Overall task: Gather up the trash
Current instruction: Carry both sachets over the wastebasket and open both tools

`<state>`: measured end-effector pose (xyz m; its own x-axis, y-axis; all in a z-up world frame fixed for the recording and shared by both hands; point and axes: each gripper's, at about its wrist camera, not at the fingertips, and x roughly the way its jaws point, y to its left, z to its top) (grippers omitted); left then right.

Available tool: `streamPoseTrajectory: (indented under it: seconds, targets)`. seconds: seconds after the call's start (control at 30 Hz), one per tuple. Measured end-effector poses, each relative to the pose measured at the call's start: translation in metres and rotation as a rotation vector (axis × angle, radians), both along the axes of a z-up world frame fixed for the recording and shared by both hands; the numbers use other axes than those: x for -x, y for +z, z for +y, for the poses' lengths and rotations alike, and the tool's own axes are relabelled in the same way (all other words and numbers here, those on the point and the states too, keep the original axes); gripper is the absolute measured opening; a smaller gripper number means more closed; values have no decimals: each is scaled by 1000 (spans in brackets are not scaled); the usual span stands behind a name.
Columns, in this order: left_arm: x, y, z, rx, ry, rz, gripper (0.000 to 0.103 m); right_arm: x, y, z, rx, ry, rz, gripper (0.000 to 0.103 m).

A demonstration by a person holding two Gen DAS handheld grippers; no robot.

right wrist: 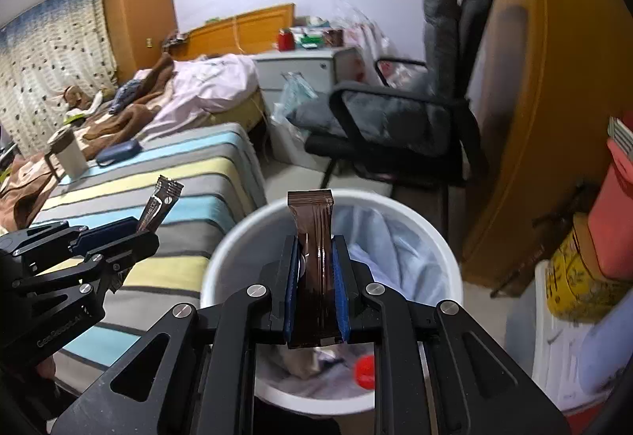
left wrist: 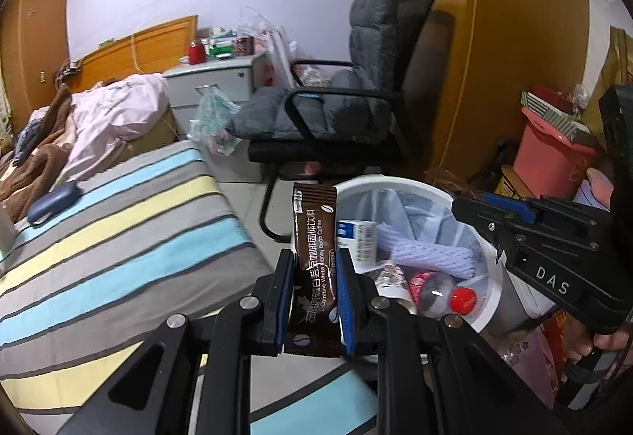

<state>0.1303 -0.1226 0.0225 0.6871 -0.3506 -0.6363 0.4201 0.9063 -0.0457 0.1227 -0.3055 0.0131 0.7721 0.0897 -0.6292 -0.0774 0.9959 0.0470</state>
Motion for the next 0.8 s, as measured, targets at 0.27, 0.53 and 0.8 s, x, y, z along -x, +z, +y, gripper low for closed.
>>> streamPoseTrajectory:
  seconds: [0.27,0.53,0.8]
  targets:
    - [-14,-19,-28,-13,-30,61,22,-10,-23,-22,49,-74,88,19]
    - [-18,-32,-38,-44,-23,90,47,-14,-32,-34,51,-118,128,25]
    - [-15,-26,-30,-34,6,69,59,-5,-25,-36,39,-143,106,49]
